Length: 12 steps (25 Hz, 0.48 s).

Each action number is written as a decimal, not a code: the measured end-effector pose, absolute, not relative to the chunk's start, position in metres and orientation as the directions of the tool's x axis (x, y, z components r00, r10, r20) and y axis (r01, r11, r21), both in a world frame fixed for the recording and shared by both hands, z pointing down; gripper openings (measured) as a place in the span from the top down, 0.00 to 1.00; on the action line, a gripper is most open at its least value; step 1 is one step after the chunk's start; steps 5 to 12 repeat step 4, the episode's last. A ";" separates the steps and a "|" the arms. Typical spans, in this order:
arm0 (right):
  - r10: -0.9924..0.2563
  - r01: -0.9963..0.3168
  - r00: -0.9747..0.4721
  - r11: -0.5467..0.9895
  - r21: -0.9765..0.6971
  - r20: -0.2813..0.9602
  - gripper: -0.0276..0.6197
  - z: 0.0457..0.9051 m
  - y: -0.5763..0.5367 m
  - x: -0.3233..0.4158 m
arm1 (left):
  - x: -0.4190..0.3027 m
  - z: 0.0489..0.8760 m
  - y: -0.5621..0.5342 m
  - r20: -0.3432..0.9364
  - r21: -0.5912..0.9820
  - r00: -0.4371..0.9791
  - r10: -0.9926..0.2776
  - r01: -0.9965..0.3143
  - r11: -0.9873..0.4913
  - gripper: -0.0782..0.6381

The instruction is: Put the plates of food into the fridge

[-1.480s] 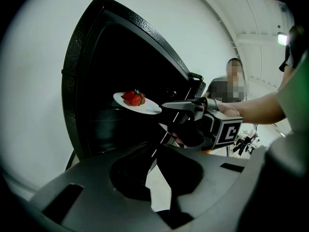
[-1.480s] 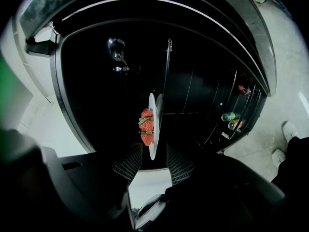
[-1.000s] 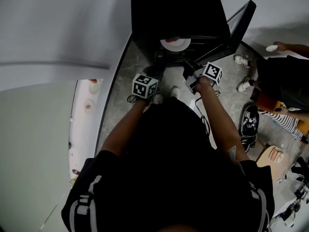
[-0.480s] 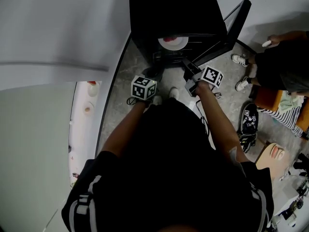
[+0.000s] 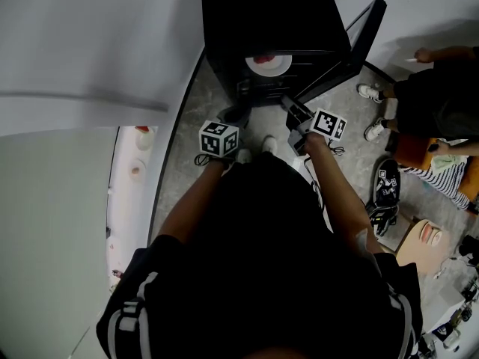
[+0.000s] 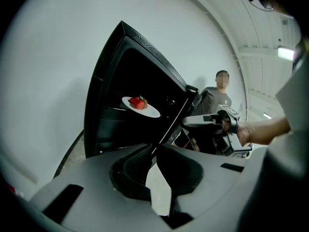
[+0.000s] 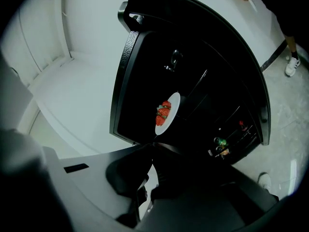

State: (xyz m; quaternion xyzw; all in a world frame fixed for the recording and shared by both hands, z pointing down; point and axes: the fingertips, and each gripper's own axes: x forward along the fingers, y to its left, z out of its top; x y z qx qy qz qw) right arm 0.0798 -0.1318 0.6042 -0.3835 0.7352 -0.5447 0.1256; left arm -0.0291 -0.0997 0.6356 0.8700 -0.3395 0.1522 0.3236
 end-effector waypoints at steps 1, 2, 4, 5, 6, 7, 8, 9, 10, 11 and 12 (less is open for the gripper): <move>-0.700 -0.429 -0.676 0.117 -0.896 0.232 0.92 0.603 -0.130 0.079 | -0.029 0.634 -0.098 0.477 0.469 0.727 -0.494 -0.686 -0.557 0.86; -0.698 -0.430 -0.678 0.121 -0.894 0.232 0.92 0.603 -0.127 0.079 | -0.029 0.632 -0.097 0.472 0.474 0.730 -0.494 -0.683 -0.555 0.86; -0.694 -0.436 -0.681 0.127 -0.891 0.234 0.92 0.602 -0.122 0.077 | -0.030 0.630 -0.093 0.465 0.480 0.734 -0.495 -0.679 -0.555 0.86; -0.694 -0.436 -0.681 0.127 -0.891 0.234 0.92 0.602 -0.122 0.077 | -0.030 0.630 -0.093 0.465 0.480 0.734 -0.495 -0.679 -0.555 0.86; -0.694 -0.436 -0.681 0.127 -0.891 0.234 0.92 0.602 -0.122 0.077 | -0.030 0.630 -0.093 0.465 0.480 0.734 -0.495 -0.679 -0.555 0.86; -0.694 -0.436 -0.681 0.127 -0.891 0.234 0.92 0.602 -0.122 0.077 | -0.030 0.630 -0.093 0.465 0.480 0.734 -0.495 -0.679 -0.555 0.86; -0.694 -0.436 -0.681 0.127 -0.891 0.234 0.92 0.602 -0.122 0.077 | -0.030 0.630 -0.093 0.465 0.480 0.734 -0.495 -0.679 -0.555 0.86; -0.694 -0.436 -0.681 0.127 -0.891 0.234 0.92 0.602 -0.122 0.077 | -0.030 0.630 -0.093 0.465 0.480 0.734 -0.495 -0.679 -0.555 0.86; -0.694 -0.436 -0.681 0.127 -0.891 0.234 0.92 0.602 -0.122 0.077 | -0.030 0.630 -0.093 0.465 0.480 0.734 -0.495 -0.679 -0.555 0.86; -0.694 -0.436 -0.681 0.127 -0.891 0.234 0.92 0.602 -0.122 0.077 | -0.030 0.630 -0.093 0.465 0.480 0.734 -0.495 -0.679 -0.555 0.86; -0.694 -0.436 -0.681 0.127 -0.891 0.234 0.92 0.602 -0.122 0.077 | -0.030 0.630 -0.093 0.465 0.480 0.734 -0.495 -0.679 -0.555 0.86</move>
